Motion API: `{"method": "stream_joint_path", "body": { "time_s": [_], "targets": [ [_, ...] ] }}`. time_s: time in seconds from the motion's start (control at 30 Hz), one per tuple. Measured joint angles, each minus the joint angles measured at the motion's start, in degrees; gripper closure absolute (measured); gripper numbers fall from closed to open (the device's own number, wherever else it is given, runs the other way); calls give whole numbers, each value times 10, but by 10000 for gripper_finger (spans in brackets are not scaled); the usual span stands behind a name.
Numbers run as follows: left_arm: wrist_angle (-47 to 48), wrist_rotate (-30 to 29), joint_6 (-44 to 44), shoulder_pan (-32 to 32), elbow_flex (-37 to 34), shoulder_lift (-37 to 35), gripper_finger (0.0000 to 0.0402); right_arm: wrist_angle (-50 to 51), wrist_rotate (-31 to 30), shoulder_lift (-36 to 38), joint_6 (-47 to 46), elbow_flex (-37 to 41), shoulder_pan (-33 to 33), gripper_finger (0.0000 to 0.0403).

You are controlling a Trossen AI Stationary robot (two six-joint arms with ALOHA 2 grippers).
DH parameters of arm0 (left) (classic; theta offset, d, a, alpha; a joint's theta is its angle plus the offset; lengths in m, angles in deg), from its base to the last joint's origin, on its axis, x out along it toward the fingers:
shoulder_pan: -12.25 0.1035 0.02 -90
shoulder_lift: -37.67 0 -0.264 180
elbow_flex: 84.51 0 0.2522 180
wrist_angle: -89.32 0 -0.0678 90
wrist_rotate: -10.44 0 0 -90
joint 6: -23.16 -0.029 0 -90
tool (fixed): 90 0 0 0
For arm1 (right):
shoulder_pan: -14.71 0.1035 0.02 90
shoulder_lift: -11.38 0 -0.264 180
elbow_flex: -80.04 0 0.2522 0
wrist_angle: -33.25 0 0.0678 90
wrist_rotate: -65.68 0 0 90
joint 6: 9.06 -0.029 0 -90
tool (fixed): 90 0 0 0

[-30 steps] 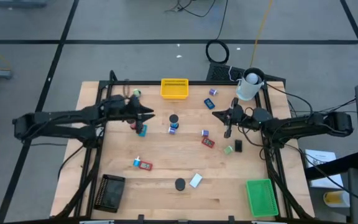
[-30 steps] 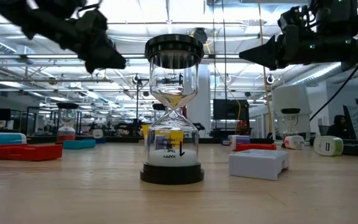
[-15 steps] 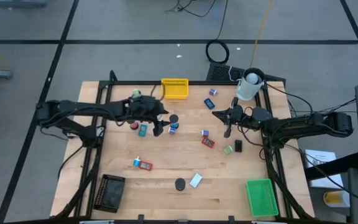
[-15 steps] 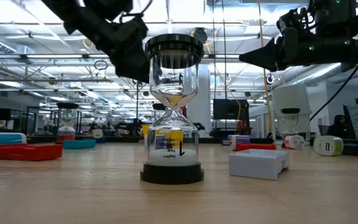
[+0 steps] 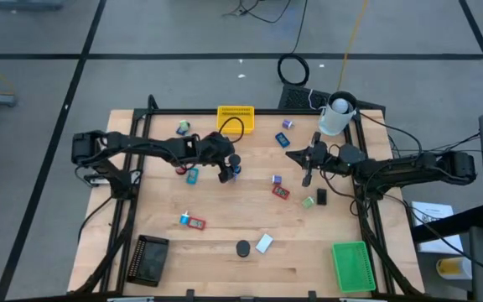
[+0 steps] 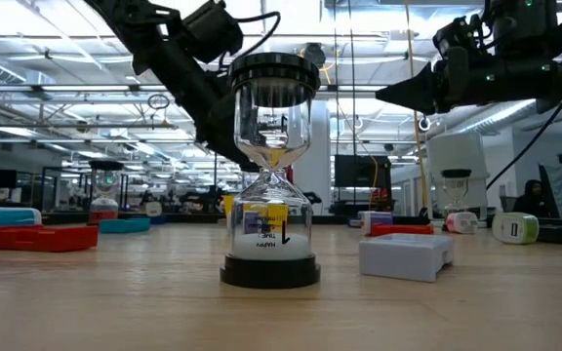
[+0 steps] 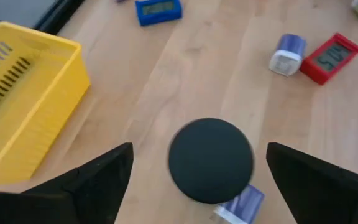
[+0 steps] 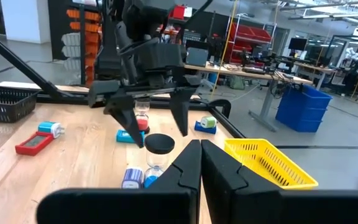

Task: Pick & Place Office items
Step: Put the blue hour glass into the yellow bin

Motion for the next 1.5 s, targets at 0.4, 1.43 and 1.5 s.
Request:
{"method": "stream_joint_path", "body": {
  "time_s": [0.4, 1.43, 1.5],
  "targets": [
    [-33, -9, 2, 0, 1, 35, 47, 6, 0, 0, -4, 0, 0, 399],
    [-31, -14, 10, 75, 0, -58, 185, 5, 1, 0, 0, 1, 0, 399],
    [-34, -24, 22, 97, 0, -69, 189, 3, 1, 0, 0, 1, 0, 399]
  ]
}}
